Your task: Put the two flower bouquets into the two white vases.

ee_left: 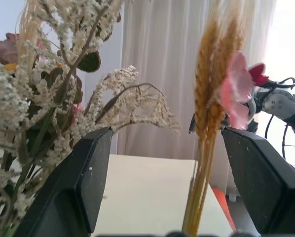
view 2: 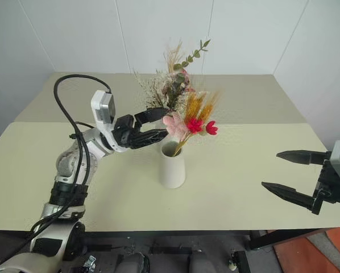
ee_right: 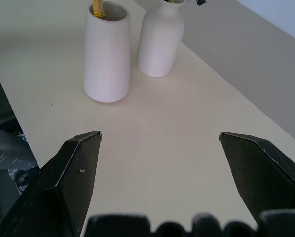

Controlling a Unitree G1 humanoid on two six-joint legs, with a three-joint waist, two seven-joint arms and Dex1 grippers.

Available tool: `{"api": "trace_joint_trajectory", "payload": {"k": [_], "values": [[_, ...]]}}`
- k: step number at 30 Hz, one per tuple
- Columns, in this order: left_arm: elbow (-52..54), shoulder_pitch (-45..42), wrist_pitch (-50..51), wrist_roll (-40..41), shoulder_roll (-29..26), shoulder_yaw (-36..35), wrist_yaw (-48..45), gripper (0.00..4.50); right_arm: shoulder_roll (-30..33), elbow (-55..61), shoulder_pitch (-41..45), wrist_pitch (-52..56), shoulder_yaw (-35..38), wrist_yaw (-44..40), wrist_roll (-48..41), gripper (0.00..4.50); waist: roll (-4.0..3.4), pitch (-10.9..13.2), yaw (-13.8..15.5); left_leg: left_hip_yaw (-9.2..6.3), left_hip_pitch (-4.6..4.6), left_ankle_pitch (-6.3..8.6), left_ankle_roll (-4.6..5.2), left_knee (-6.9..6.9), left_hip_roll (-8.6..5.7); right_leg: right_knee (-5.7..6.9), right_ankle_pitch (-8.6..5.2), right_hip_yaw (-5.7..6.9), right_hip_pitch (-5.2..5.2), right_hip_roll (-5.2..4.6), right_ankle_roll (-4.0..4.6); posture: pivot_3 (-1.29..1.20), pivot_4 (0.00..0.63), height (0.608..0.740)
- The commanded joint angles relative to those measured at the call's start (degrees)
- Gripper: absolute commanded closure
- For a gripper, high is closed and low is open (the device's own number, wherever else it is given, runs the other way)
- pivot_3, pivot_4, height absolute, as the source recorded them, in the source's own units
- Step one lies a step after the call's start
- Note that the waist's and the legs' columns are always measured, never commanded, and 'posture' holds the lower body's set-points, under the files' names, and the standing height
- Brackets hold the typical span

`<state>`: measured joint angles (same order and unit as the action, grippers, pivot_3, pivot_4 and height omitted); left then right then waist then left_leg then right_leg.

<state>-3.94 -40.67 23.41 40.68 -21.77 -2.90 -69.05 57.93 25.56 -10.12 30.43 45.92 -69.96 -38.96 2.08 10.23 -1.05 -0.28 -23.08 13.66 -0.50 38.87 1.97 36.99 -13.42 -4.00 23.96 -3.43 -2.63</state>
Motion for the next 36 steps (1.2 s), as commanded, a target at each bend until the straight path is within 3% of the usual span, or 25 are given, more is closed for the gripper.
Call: {"api": "trace_joint_trajectory", "payload": {"k": [1, 5, 12, 15, 22, 36], "values": [[4.55, 2.21, 1.43, 1.63, -5.59, -3.37, -2.26, 0.64, 0.76, 0.42, -0.05, -1.07, 2.11, -0.29, 0.03, 0.0, 0.0, 0.0, 0.01, 0.0, 0.01, 0.0, 0.0, 0.0, 0.01, 0.0, 0.0, 0.0, 0.0, 0.0, 0.0, 0.0, 0.15, 0.74], [6.76, 6.15, 1.96, 1.3, -14.35, -7.72, -3.77, 0.64, 1.02, 0.07, 0.07, -1.19, 2.12, -0.5, 0.04, 0.0, 0.0, 0.0, 0.07, 0.01, 0.01, 0.0, 0.0, 0.0, 0.02, 0.0, -0.01, 0.01, 0.0, 0.0, 0.0, 0.0, 0.15, 0.74], [12.78, 17.81, 5.66, 4.13, -31.97, -21.6, -7.68, 0.64, 1.75, -3.22, 1.57, -2.75, 0.92, -1.87, 0.86, 0.0, -0.01, 0.0, -0.09, 0.09, -0.04, 0.0, 0.0, -0.04, 0.09, -0.02, -0.03, 0.01, 0.1, 0.0, 0.04, 0.0, 0.15, 0.74], [14.03, 23.41, 6.4, 4.33, -36.0, -26.7, -9.32, 0.64, 2.43, -5.72, 3.4, -4.02, -1.0, -2.48, 1.18, 0.0, -0.01, 0.0, 0.12, 0.14, 0.03, 0.0, 0.0, -0.04, 0.11, -0.01, -0.05, 0.01, 0.05, -0.02, 0.04, 0.0, 0.15, 0.74], [18.22, 34.57, 5.27, 3.3, -37.17, -33.27, -9.41, 0.64, 3.73, -10.28, 7.77, -5.92, -5.58, -4.08, 2.12, 0.0, -0.01, 0.0, 0.19, 0.23, 0.07, 0.01, 0.0, -0.06, 0.19, -0.01, -0.1, 0.02, 0.05, 0.0, 0.1, 0.0, 0.15, 0.74], [18.74, 33.97, 4.79, 3.87, -37.19, -32.72, -4.77, 0.64, 4.71, -12.63, 9.03, -6.67, -6.15, -5.64, 2.8, 0.0, -0.01, -0.01, 0.18, 0.26, 0.08, 0.01, 0.0, -0.09, 0.21, 0.01, -0.1, 0.0, 0.09, 0.02, 0.12, 0.0, 0.15, 0.74]]}}
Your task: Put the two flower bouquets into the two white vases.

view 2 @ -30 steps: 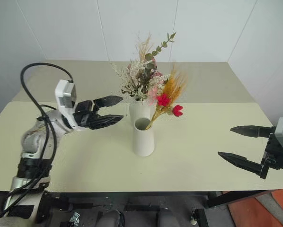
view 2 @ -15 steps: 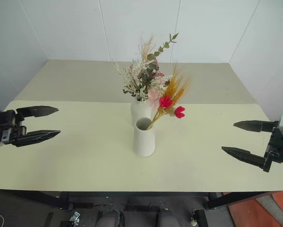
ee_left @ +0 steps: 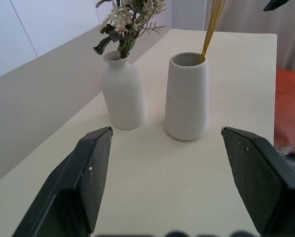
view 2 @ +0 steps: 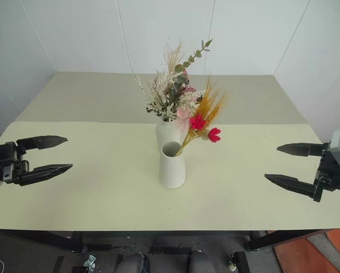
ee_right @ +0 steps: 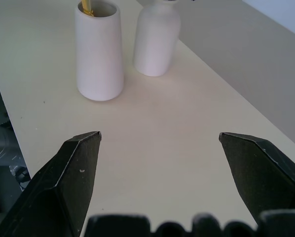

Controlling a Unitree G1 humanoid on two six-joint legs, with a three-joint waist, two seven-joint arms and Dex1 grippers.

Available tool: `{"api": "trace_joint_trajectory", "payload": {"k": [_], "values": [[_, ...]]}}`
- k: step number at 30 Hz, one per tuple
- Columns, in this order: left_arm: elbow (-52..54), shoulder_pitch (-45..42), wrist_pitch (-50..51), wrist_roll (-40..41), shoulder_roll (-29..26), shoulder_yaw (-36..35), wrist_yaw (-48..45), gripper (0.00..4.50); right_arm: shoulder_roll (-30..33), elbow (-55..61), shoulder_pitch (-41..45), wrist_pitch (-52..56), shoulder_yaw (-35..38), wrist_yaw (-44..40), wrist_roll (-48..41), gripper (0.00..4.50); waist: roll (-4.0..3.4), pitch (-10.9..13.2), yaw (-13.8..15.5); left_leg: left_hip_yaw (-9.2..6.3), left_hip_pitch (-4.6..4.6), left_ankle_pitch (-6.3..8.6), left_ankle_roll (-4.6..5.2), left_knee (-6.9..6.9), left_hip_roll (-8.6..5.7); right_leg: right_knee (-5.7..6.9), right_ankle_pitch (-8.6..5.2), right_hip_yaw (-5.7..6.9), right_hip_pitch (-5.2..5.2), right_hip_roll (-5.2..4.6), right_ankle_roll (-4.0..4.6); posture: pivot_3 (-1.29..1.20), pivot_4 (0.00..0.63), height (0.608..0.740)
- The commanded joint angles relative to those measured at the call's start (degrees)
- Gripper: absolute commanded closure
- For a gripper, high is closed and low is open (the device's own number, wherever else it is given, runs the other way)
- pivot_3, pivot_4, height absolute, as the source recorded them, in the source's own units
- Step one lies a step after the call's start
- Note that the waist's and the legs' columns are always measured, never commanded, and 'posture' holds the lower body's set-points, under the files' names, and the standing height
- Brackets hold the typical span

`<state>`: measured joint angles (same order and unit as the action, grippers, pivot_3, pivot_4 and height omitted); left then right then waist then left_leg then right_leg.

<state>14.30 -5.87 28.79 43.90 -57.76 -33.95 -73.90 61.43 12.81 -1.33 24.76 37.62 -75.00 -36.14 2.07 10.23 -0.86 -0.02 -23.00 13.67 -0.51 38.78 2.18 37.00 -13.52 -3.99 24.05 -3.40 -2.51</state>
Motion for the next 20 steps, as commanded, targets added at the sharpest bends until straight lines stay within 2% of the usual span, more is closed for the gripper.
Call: {"api": "trace_joint_trajectory", "payload": {"k": [1, 20], "values": [[0.44, -0.79, -0.51, 0.72, -1.36, -1.78, 0.05, 0.64, 1.3, 0.11, 0.17, -0.96, 2.31, -0.67, 0.0, 0.0, 0.0, 0.0, 0.0, 0.0, 0.0, 0.0, 0.0, 0.0, 0.0, 0.0, 0.0, 0.0, 0.0, 0.0, 0.0, 0.0, 0.15, 0.74], [2.36, 0.82, 1.8, 2.69, -1.86, -2.92, 0.99, 0.64, 1.89, -0.59, 0.07, -0.65, 2.55, -1.47, -0.05, 0.0, 0.0, 0.0, -0.02, 0.01, 0.02, 0.0, 0.0, 0.0, 0.01, 0.01, 0.0, 0.0, -0.01, 0.0, 0.0, 0.0, 0.15, 0.74]]}}
